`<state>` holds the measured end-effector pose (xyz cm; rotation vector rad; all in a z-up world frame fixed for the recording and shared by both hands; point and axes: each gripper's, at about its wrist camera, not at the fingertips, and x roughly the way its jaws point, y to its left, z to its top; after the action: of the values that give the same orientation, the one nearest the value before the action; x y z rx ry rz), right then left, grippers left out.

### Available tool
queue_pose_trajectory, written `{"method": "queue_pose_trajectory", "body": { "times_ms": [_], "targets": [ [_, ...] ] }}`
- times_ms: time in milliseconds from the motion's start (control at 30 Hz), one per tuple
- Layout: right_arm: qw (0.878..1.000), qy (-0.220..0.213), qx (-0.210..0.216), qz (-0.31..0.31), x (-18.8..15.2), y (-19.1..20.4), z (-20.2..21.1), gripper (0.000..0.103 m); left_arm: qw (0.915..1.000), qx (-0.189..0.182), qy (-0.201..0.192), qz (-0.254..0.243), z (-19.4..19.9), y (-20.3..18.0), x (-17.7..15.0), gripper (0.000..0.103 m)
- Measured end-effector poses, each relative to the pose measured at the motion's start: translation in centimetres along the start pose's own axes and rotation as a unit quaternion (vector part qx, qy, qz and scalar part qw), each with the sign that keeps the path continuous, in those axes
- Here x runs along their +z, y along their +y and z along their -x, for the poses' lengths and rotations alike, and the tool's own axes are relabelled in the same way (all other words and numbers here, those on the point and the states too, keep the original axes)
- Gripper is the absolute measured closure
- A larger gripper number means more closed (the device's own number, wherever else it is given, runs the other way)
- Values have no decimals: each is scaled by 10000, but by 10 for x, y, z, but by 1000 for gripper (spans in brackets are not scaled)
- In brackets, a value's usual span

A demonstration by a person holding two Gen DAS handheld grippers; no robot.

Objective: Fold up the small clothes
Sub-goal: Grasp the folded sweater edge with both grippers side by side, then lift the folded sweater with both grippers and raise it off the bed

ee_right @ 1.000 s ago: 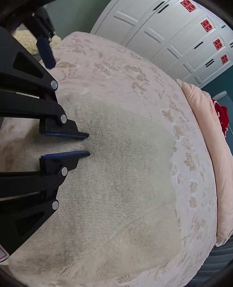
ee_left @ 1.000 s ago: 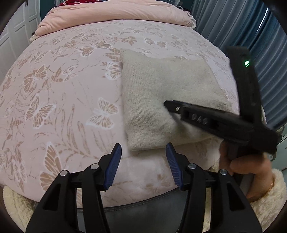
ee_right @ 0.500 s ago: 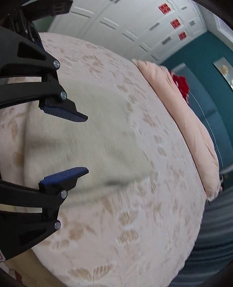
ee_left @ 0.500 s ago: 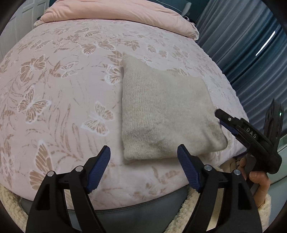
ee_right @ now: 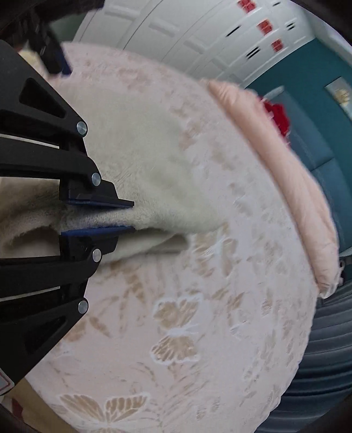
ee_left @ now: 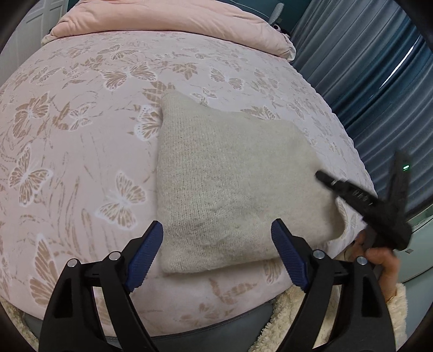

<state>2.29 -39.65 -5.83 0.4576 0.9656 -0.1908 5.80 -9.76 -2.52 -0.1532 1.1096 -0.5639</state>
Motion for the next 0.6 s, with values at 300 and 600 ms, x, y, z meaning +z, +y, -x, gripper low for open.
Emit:
{"method": "queue_pose_trajectory", "body": {
  "times_ms": [300,600],
  "targets": [
    [9976,-59,397,-566,-19,-22,10,28,9960,12,546,709,-61,33,22,13],
    [9853,384,1115,-1236,-32,-11,-36,31,9816,-540,1005,1529,-101,44,28,6]
  ]
}}
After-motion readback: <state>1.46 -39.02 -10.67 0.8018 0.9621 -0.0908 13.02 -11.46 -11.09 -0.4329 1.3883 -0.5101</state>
